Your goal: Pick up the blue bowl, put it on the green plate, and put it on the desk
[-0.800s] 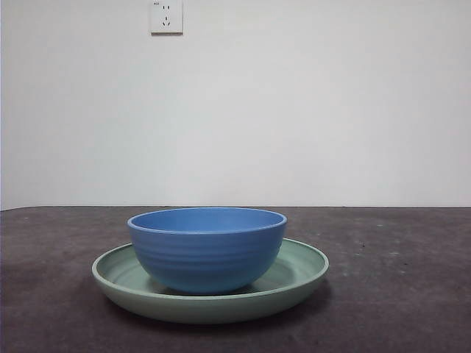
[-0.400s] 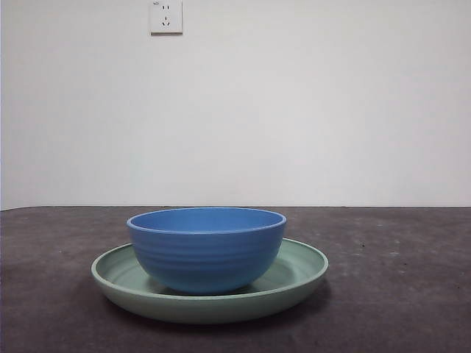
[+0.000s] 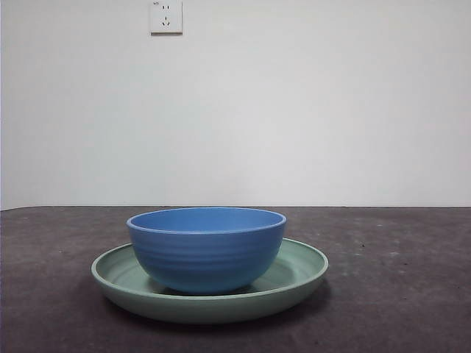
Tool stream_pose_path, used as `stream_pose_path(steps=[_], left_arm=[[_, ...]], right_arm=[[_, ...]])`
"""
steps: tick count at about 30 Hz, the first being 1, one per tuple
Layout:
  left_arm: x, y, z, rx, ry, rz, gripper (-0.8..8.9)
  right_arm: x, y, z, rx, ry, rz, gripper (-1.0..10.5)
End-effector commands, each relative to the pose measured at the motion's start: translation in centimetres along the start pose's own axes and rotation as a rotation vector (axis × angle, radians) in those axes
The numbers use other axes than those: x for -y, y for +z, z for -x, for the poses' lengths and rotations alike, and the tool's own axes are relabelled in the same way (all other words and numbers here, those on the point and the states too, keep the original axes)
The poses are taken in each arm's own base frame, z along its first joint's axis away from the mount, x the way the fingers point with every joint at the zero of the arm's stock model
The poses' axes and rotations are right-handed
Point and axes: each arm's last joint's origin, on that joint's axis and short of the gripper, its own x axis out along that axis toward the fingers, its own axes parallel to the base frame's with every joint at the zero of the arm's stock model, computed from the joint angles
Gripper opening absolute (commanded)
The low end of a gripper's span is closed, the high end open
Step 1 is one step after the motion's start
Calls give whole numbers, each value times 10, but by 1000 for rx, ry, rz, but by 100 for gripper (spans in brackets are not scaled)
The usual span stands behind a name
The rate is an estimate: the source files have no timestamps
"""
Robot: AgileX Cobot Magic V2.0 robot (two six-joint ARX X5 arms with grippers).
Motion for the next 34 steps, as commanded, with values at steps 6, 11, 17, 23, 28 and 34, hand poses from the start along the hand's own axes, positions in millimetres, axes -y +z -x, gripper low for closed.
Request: stream_pose_path(steps=[6,11,17,23,28,34], left_arm=[[-2,-17,-5,-3,22,40,19],[-1,-17,-6,36,7,22,19],[3,-17,-6,35,-31,5,19],[5,-17,-6,42,-49,-11,19],[5,-16,-5,51,-49,-11,19],[5,-16,-5,56,-55,7,19]], right_arm=[[-1,-3,4,-31,1,4,38],[-1,-3,4,-31,1,4,38],[-1,-3,4,-31,1,4,38],[-1,-3,4,-31,1,4,38],[-1,-3,4,-31,1,4,38],[-1,-3,4,-31,1,4,38]])
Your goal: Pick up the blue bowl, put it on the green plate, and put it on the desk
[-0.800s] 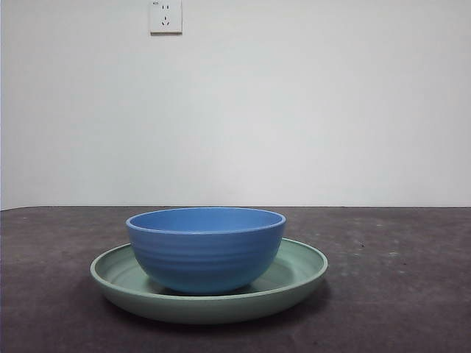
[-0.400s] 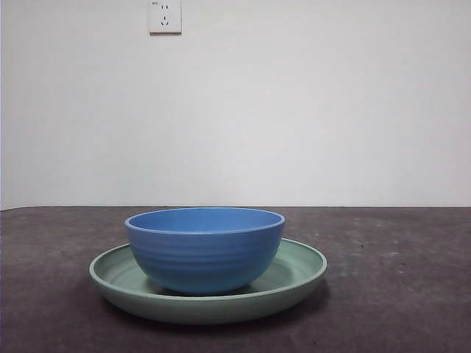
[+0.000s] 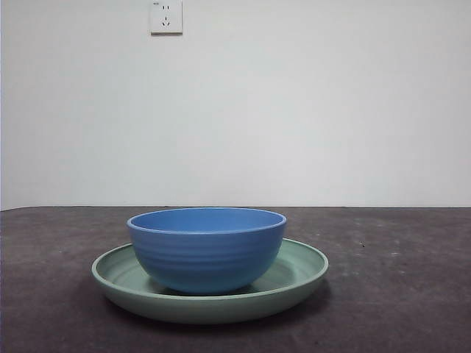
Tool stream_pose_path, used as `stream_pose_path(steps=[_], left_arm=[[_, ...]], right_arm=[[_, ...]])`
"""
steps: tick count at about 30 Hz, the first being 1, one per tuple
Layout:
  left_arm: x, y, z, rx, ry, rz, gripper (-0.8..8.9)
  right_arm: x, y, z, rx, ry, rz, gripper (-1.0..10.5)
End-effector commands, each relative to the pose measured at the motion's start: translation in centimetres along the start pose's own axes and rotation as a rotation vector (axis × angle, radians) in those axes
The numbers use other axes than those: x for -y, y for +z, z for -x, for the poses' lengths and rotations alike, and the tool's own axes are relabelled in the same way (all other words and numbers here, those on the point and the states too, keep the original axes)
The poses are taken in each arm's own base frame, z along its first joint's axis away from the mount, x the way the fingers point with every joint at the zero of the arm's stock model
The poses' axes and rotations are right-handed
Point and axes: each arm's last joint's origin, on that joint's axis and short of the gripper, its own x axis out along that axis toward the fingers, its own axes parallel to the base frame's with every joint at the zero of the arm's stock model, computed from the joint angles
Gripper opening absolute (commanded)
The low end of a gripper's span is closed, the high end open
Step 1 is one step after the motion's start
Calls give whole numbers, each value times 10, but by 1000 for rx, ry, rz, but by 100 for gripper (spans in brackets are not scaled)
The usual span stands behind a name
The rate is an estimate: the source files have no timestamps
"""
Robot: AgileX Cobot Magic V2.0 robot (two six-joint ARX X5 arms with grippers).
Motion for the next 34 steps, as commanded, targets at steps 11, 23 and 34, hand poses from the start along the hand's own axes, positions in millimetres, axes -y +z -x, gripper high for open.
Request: stream_pose_path(steps=[11,23,34], left_arm=[[0,-7,-2,-26,0,6,19],[0,-7,-2,-26,0,6,19],[0,-7,-2,-26,0,6,19]], right_arm=[[-1,-3,4,-31,0,3,38],[-1,-4,5,-12,-12,-7,38],[24,-22,-26,445,-268,246,38]])
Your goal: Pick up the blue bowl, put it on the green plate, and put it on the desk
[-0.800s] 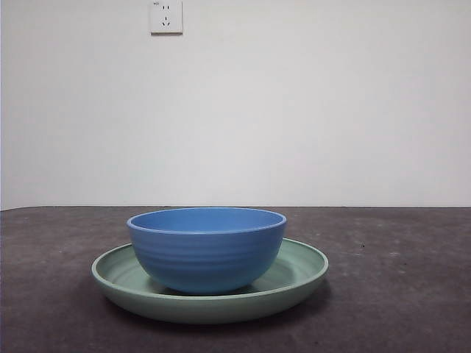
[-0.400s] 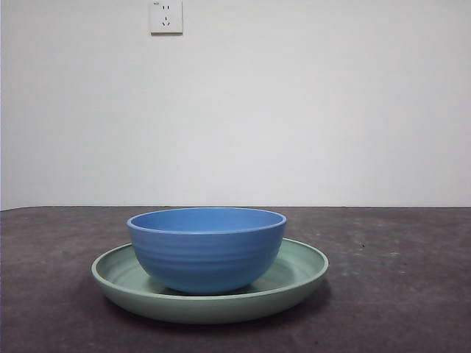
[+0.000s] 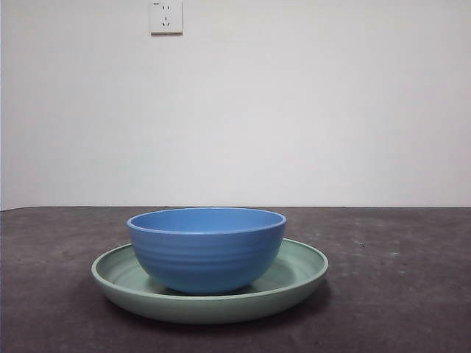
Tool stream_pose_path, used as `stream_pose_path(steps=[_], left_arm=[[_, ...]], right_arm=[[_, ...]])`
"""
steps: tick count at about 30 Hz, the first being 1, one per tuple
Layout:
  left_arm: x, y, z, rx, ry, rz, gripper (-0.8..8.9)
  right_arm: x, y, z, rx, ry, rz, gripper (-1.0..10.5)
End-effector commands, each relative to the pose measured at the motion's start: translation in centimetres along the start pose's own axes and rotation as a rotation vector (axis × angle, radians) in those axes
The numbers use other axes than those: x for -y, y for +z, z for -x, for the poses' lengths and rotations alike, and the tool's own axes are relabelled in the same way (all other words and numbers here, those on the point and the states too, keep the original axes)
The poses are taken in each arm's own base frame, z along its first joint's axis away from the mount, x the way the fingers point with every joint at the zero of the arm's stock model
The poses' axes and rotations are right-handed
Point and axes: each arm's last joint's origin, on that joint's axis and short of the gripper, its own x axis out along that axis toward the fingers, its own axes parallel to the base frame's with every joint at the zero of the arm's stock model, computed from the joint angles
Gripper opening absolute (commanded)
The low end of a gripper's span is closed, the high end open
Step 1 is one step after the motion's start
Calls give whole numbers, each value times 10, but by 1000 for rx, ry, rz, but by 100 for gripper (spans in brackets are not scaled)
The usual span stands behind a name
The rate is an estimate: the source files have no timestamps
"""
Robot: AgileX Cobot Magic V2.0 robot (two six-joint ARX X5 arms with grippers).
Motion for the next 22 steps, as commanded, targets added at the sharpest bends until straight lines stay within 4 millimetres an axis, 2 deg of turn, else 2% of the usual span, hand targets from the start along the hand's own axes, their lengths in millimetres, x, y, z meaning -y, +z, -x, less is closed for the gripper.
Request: stream_pose_path(steps=[1,6,12,16,22], left_arm=[[0,-7,-2,-26,1,6,19],[0,-7,-2,-26,1,6,19],[0,-7,-2,-26,1,6,19],[0,-7,-2,-26,1,6,19],[0,-7,-2,-26,1,6,19]], right_arm=[[10,-10,-22,210,-89,113,38],[29,-44,-63,395,-199,160,38],[50,-87,-104,409,-293,143,38],[58,-108,-119,366,-369,96,38],[66,-130,-131,292,-482,1,38]])
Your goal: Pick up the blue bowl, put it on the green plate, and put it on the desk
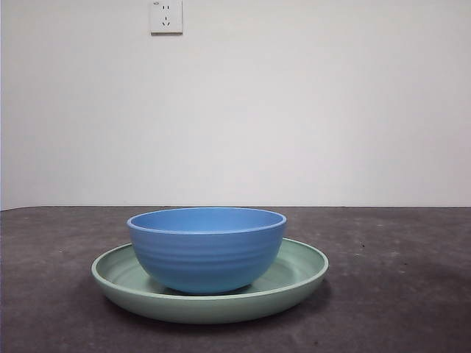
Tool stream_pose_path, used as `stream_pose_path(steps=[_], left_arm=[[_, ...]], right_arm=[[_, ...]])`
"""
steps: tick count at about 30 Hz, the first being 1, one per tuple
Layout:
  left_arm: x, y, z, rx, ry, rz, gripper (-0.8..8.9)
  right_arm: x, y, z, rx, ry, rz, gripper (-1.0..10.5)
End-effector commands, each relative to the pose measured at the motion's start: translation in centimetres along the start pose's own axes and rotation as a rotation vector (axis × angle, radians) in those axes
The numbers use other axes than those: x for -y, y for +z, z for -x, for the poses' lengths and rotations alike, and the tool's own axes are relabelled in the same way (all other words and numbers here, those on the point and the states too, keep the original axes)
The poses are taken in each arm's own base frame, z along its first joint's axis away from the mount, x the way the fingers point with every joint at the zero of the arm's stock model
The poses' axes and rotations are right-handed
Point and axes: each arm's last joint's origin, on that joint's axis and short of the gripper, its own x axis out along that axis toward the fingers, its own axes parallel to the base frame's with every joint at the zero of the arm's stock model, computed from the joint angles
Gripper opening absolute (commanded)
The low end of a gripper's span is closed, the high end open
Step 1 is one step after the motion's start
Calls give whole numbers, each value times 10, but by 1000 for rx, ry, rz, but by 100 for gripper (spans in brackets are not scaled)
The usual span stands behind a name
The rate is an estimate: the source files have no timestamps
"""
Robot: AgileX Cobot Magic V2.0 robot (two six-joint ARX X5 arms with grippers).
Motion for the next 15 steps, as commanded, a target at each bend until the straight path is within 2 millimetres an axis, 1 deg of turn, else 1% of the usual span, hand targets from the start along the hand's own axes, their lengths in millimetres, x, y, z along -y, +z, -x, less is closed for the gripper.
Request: stream_pose_path(steps=[1,4,15], left_arm=[[0,-7,-2,-26,1,6,19],[0,-7,-2,-26,1,6,19],[0,-7,-2,-26,1,6,19]], right_arm=[[1,-6,-1,-29,-47,-38,38],[1,-9,0,-50,-54,-39,38],[1,-7,2,-27,-60,-36,38]])
